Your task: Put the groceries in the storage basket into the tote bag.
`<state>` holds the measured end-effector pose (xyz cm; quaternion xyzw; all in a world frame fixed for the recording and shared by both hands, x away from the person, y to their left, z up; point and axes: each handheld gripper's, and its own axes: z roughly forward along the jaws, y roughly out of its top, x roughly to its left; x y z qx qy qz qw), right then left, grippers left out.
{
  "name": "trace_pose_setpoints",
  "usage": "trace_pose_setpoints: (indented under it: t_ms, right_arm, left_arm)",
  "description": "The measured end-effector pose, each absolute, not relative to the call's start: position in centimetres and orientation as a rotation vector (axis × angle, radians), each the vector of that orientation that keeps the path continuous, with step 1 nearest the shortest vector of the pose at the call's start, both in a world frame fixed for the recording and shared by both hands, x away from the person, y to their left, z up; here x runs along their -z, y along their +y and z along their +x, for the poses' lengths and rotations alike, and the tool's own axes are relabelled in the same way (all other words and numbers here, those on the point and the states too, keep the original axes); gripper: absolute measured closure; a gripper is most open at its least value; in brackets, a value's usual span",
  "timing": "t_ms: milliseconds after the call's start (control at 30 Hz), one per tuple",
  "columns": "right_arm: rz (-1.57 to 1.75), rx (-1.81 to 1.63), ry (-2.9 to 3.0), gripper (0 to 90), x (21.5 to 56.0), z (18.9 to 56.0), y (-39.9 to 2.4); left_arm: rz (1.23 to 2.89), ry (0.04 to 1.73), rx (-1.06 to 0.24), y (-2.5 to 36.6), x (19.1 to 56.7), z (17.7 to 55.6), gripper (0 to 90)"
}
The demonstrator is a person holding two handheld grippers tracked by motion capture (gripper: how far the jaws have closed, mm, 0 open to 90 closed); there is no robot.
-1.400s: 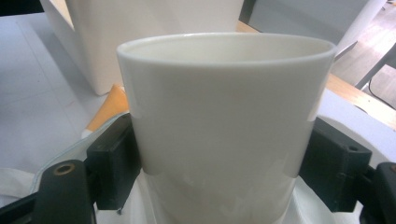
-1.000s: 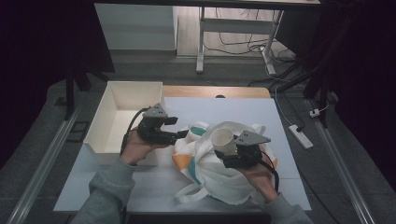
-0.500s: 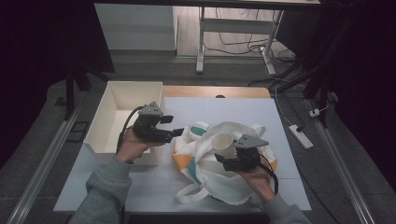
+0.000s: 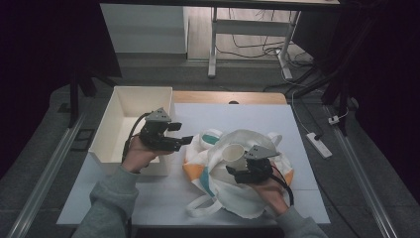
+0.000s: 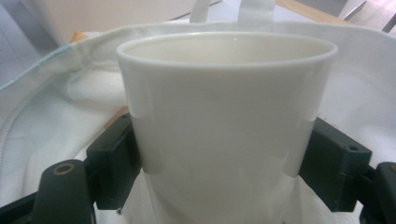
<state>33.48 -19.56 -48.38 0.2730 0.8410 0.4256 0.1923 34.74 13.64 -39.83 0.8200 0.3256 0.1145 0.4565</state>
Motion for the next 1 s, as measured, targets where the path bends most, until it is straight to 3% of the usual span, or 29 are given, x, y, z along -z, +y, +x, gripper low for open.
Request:
trace_pose_setpoints:
  t_ms: [1000]
  right_arm:
    - [0.803,-1.063,2.458,21.4,48.7,33.7,-20.0]
  left_arm:
    - [2.048,0.796,-0.285,13.5,40.3,34.8,32.3]
